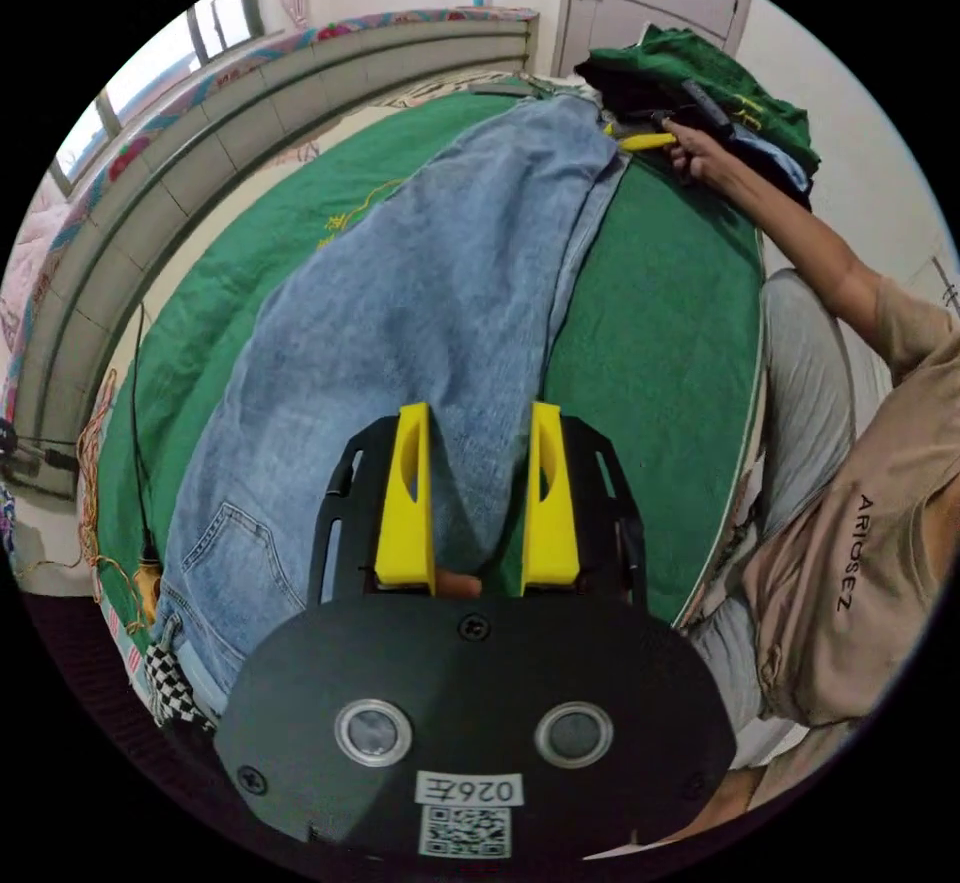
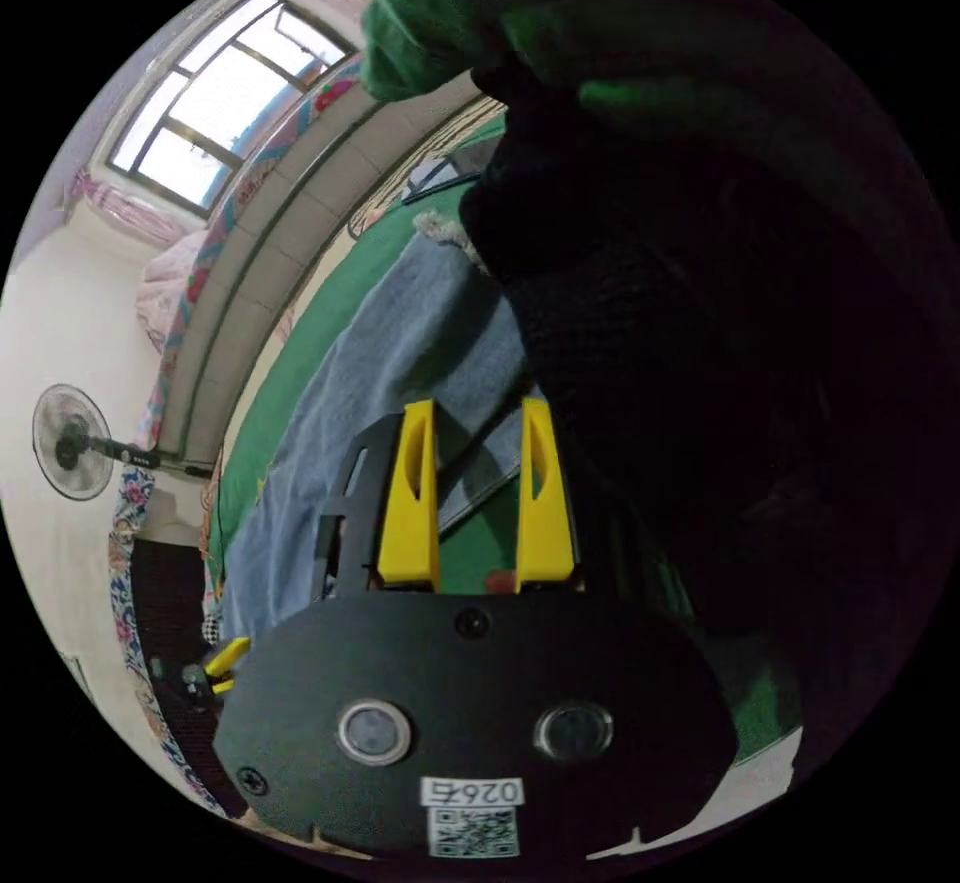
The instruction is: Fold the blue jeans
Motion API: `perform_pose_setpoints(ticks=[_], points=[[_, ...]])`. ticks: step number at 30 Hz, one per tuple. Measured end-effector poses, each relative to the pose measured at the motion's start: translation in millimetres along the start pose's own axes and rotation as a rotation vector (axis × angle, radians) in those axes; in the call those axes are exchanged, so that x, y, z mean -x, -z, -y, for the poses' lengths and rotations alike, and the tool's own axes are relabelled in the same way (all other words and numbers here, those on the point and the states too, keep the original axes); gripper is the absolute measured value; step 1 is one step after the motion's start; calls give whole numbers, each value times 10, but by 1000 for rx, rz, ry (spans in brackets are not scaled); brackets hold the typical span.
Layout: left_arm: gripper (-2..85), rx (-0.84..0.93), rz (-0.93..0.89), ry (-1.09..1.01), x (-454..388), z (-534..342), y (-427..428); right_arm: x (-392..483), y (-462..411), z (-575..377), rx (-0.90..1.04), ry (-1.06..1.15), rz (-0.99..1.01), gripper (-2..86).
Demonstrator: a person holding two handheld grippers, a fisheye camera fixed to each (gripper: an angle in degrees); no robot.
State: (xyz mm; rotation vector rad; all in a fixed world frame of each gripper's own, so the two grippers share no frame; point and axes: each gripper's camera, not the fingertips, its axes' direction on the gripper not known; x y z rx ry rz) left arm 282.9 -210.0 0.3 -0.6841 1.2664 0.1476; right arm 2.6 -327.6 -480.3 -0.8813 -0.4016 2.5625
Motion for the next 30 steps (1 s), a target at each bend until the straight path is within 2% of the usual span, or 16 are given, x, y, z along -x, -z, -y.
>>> perform_pose_setpoints(ticks=[2, 5, 7, 12, 15, 18, 21, 25, 26, 30], points=[[80, 90, 54, -20, -10, 16, -181, -60, -79, -59, -3, 2, 8, 9], [47, 58, 60, -82, -29, -38, -97, -67, 90, -276, -129, -11, 34, -7], [49, 41, 41, -95, 15, -102, -34, -14, 232, -446, -215, 15, -46, -10], [80, 86, -111, -54, 297, -293, -30, 125, -262, -840, -61, 118, -404, -10], [66, 75, -177, -60, 474, -452, 149, 268, -323, -1179, -118, 156, -502, -11], [28, -1, -215, -30, 743, -725, 462, 483, -343, -1610, -206, 240, -480, -5], [8, -130, -159, 131, 1170, -1144, 870, 734, -445, -2076, -254, 361, -462, -8], [0, -230, 62, 581, 1861, -1992, 1309, 956, -591, -2659, -285, 439, -457, -9], [-1, -234, 105, 696, 2025, -2246, 1392, 1012, -630, -2848, -290, 448, -422, -9], [-1, -350, 91, 876, 2322, -2907, 1643, 1340, -780, -3538, -250, 555, -131, -9]])
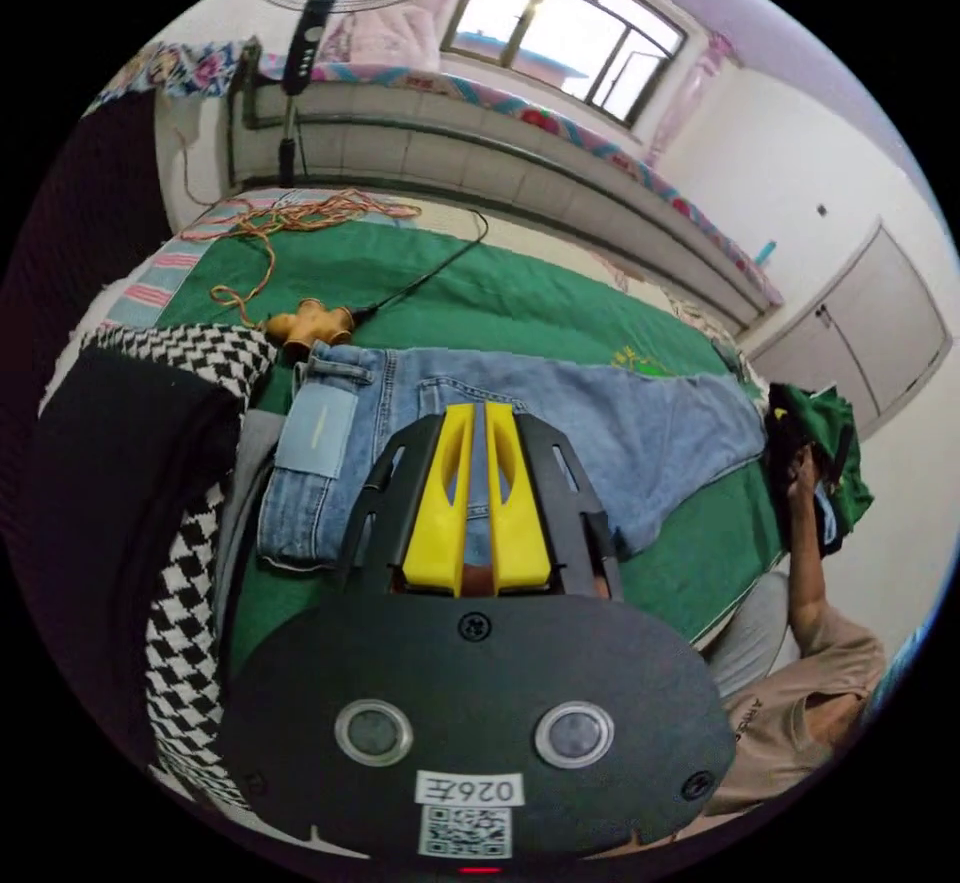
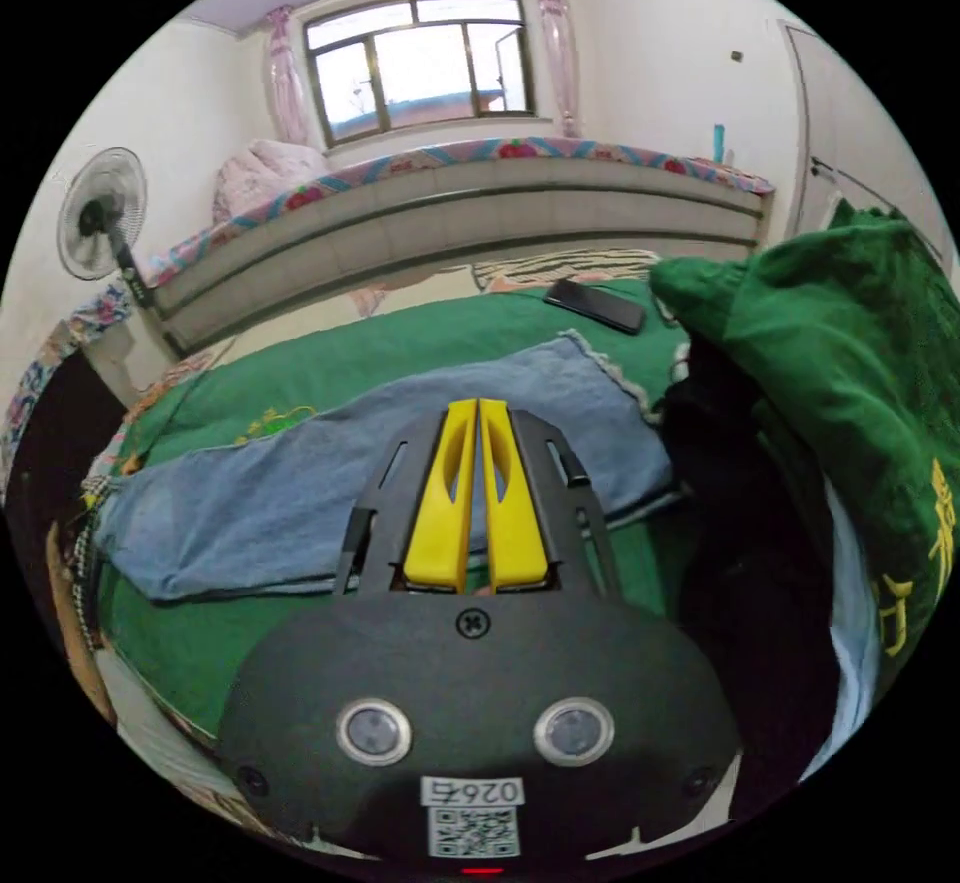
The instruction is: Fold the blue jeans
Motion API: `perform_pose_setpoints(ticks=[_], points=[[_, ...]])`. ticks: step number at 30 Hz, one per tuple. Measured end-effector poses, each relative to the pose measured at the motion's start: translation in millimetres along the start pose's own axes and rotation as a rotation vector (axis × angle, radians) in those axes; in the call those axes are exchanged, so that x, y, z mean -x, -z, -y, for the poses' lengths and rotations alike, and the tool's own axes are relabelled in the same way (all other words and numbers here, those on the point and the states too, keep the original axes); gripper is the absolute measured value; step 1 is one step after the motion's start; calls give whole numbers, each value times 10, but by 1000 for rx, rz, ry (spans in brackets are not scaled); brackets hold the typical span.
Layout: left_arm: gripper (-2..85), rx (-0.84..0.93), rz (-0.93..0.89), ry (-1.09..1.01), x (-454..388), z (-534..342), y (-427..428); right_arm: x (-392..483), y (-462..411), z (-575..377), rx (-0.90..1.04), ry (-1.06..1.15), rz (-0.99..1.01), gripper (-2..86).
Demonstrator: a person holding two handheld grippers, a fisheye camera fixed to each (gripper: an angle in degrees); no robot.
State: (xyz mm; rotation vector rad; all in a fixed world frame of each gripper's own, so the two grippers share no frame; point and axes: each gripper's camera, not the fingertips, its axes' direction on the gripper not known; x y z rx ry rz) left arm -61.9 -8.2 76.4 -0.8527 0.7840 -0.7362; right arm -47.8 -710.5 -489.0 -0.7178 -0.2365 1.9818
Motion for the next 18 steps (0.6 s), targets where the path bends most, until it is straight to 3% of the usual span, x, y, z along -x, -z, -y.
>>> perform_pose_setpoints(ticks=[4, 6, 9, 11, 15, 18], points=[[6, -54, -68, 130, 536, -210, 281, 924, -7, -348, 28, 165, 267, -7], [16, -87, -43, 172, 689, -391, 472, 1774, 54, -694, 65, 358, 446, 2], [93, -161, 8, 255, 946, -824, 726, 2945, 210, -1359, 71, 619, 556, 11], [179, -177, -93, 353, 1310, -1039, 803, 3632, 281, -1836, 75, 766, 599, 18], [231, -147, -196, 499, 1797, -1267, 816, 5112, 364, -3007, 29, 1072, 596, 51], [264, -168, -375, 623, 2104, -1347, 709, 5983, 273, -3689, -12, 1224, 532, 98]])
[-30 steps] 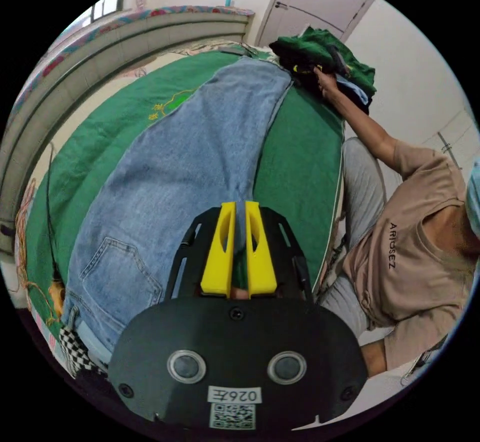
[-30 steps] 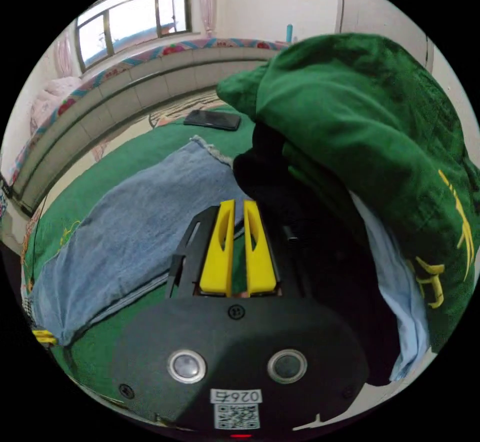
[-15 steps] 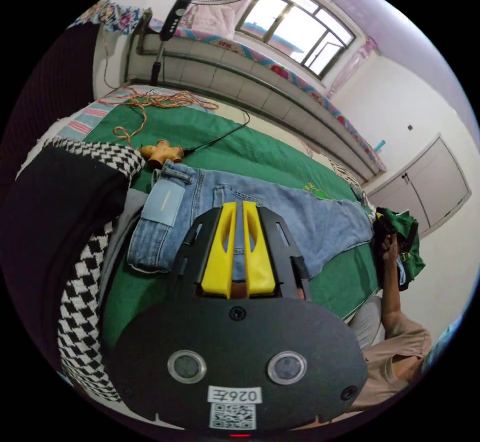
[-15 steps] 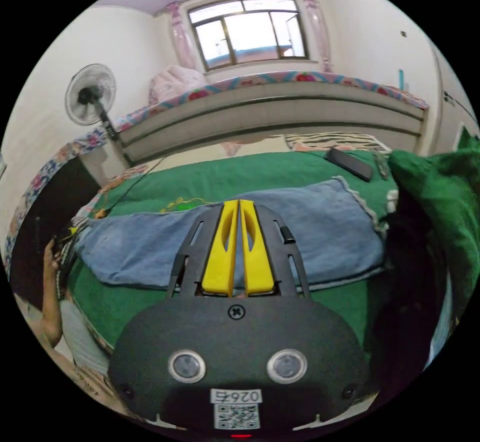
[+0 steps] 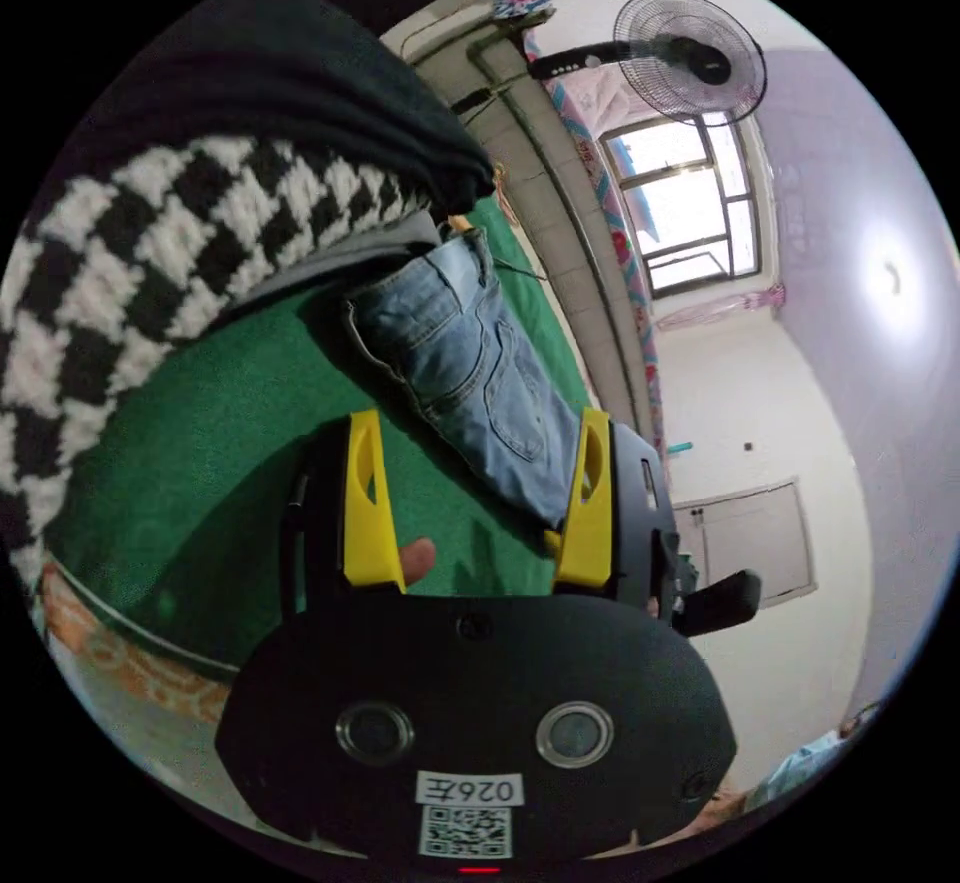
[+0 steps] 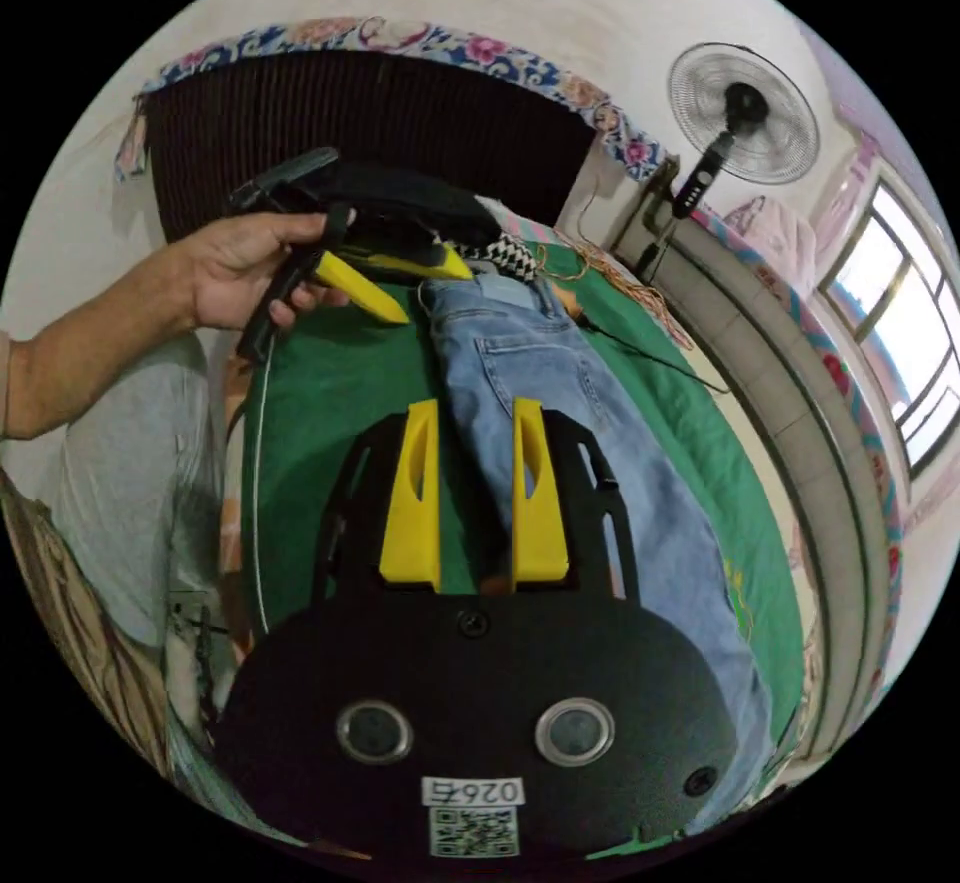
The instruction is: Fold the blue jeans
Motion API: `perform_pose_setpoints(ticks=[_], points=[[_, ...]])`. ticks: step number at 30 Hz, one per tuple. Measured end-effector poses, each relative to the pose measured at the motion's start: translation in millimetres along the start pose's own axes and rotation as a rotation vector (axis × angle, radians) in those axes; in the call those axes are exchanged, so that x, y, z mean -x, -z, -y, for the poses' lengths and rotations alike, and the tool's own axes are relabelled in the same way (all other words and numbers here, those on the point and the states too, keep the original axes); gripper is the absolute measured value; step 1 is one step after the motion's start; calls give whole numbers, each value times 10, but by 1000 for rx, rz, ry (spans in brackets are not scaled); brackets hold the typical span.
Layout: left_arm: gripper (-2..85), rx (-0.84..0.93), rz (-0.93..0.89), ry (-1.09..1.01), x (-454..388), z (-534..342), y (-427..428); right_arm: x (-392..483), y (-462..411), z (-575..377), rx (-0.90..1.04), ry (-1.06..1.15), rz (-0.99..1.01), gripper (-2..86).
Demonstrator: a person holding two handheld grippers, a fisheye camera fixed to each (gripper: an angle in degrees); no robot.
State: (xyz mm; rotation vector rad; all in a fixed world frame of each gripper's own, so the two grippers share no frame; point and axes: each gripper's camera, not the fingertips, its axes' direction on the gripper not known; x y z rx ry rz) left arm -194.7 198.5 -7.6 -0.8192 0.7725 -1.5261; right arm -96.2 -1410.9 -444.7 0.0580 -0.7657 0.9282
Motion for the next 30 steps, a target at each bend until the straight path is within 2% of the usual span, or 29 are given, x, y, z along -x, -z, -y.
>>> perform_pose_setpoints(ticks=[1, 3, 4, 5, 6, 9, 11, 12, 13, 15, 18, 20, 21, 23, 25, 26, 30], points=[[273, 36, -47, 27, 66, 52, -67, 120, -140, 83, 27, 20, -25, 110], [276, 25, -7, 17, 48, 109, -46, 459, -787, 291, 213, 76, -168, 125], [279, 14, 20, -11, 9, 157, -39, 509, -961, 304, 281, 88, -183, 93], [278, 20, 52, -21, -7, 203, -58, 534, -1039, 318, 261, 62, -87, 28], [277, 19, 64, -26, -13, 221, -64, 473, -1037, 300, 240, -37, -45, 13], [249, 12, 98, -28, -26, 308, -79, 467, -955, 193, 169, -104, 23, -4], [150, 34, 138, -44, -25, 403, -102, 510, -899, 112, 132, -134, 31, -5], [140, 45, 143, -49, -22, 431, -110, 552, -876, 56, 114, -152, 23, -7], [119, 78, 75, -70, -12, 484, -116, 575, -872, 29, 110, -156, 13, -8], [107, 34, -31, -101, -61, 479, 10, 636, -829, -60, 86, -187, -28, -13], [99, -83, -34, -343, -510, 367, 361, 583, -616, -89, -25, -267, -44, -13], [98, -220, 74, -556, -885, 201, 662, 507, -486, -89, -104, -315, -11, -13], [99, -254, 104, -577, -923, 165, 717, 431, -416, -109, -147, -338, 46, -14], [104, -287, 192, -521, -851, 149, 823, 246, -355, -178, -146, -371, 187, -12], [108, -239, 228, -423, -679, 206, 807, -14, -294, -341, -132, -407, 308, -8], [109, -185, 241, -351, -553, 247, 753, -216, -239, -509, -119, -453, 307, -10], [114, -100, 227, -192, -295, 239, 631, -1013, -39, -1260, 39, -621, 84, -10]])
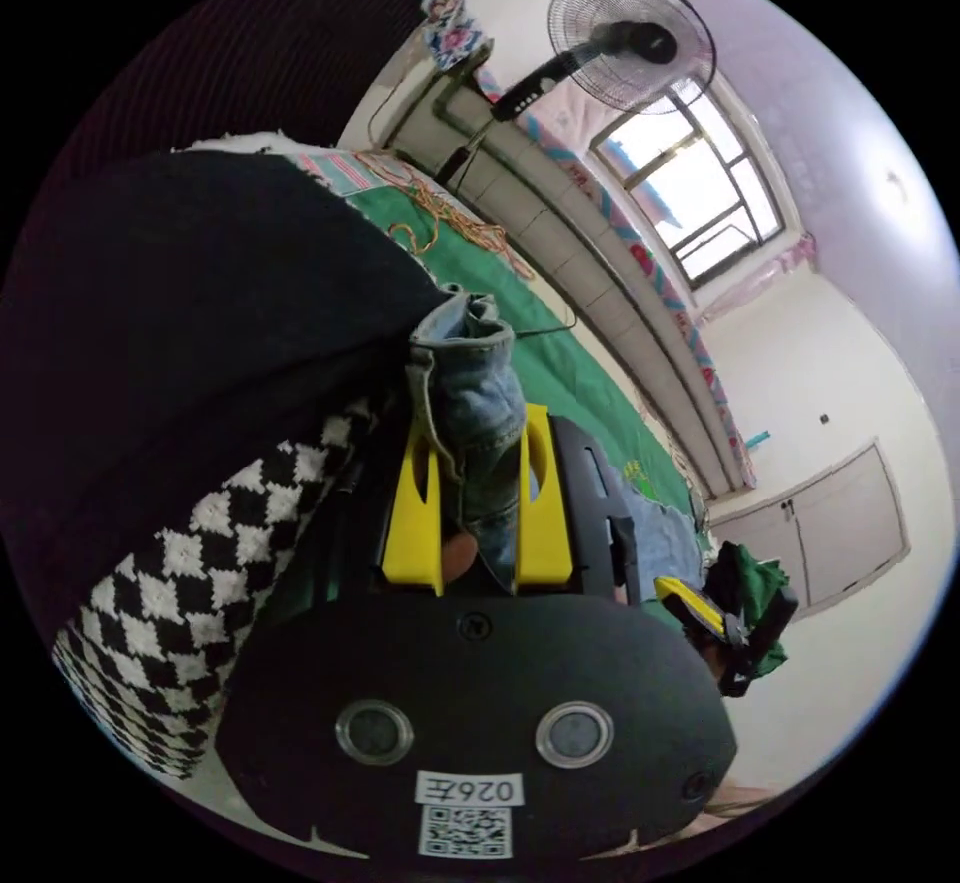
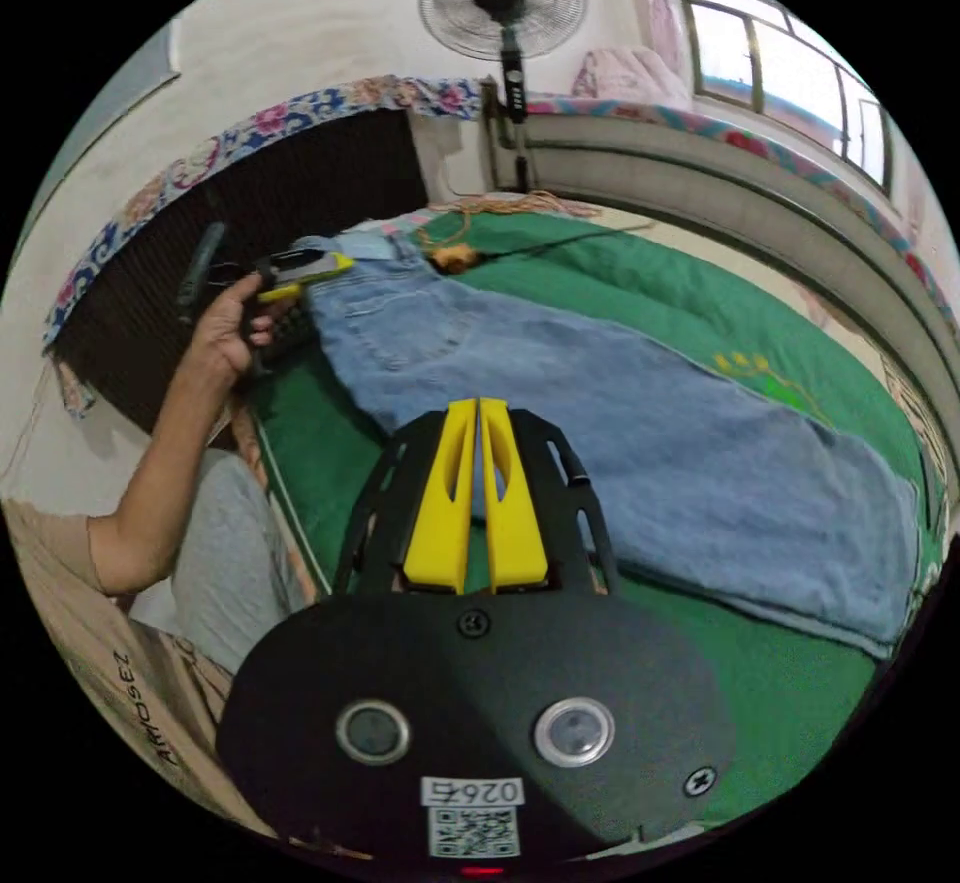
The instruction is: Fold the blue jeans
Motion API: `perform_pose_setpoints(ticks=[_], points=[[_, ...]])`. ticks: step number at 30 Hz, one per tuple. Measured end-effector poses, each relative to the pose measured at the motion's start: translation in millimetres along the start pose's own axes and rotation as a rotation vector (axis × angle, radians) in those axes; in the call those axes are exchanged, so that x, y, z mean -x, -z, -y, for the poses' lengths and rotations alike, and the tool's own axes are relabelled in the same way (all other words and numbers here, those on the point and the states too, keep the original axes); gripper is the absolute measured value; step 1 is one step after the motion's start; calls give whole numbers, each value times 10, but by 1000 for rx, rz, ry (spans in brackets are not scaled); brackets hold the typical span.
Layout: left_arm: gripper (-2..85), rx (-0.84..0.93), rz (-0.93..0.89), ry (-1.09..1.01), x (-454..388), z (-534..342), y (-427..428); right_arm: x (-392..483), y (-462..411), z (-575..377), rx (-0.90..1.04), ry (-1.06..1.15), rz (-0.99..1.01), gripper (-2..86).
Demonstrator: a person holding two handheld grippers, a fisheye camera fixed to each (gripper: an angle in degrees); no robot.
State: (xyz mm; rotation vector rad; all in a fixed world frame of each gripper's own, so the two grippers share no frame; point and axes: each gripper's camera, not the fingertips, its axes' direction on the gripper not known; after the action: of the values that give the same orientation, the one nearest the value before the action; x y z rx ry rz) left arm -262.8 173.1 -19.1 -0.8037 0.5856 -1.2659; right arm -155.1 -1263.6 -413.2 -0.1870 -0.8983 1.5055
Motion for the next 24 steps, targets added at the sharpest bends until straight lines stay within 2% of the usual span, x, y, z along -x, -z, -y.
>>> perform_pose_setpoints(ticks=[4, 8, 9, 11, 12, 15, 17, 18, 20, 21, 22, 23, 24], points=[[105, -67, -182, 122, 142, -261, 137, -944, 267, -107, 31, -171, -39, -10], [44, -355, -259, 234, 169, -802, 494, -1691, 376, -33, -20, -280, -41, -10], [30, -401, -270, 221, 126, -866, 544, -1828, 348, 56, -32, -287, -25, -10], [-2, -591, -332, 64, -228, -1097, 667, -1968, 268, 234, -34, -272, -11, -10], [-5, -610, -322, 17, -358, -1131, 653, -2017, 204, 360, -24, -233, -18, -10], [-9, -435, -244, -218, -1126, -1100, 156, -2133, 23, 585, 120, -79, -168, -9], [-9, -150, -347, -427, -1750, -1057, -607, -2355, 77, 558, 171, -46, -253, -9], [-10, -76, -373, -472, -1900, -1069, -816, -2594, 235, 479, 160, -60, -279, -9], [-10, 178, -340, -629, -2441, -1235, -1633, -3074, 539, 305, 158, -120, -288, -9], [-10, 238, -281, -676, -2558, -1301, -1835, -3448, 742, 159, 189, -165, -308, -9], [-9, 354, -89, -769, -2732, -1431, -2207, -3648, 840, 76, 221, -188, -337, -9], [-9, 441, 194, -827, -2803, -1546, -2546, -4052, 1063, -108, 278, -218, -388, -9], [-10, 465, 311, -854, -2809, -1596, -2680, -4444, 1392, -283, 252, -261, -319, -9]])
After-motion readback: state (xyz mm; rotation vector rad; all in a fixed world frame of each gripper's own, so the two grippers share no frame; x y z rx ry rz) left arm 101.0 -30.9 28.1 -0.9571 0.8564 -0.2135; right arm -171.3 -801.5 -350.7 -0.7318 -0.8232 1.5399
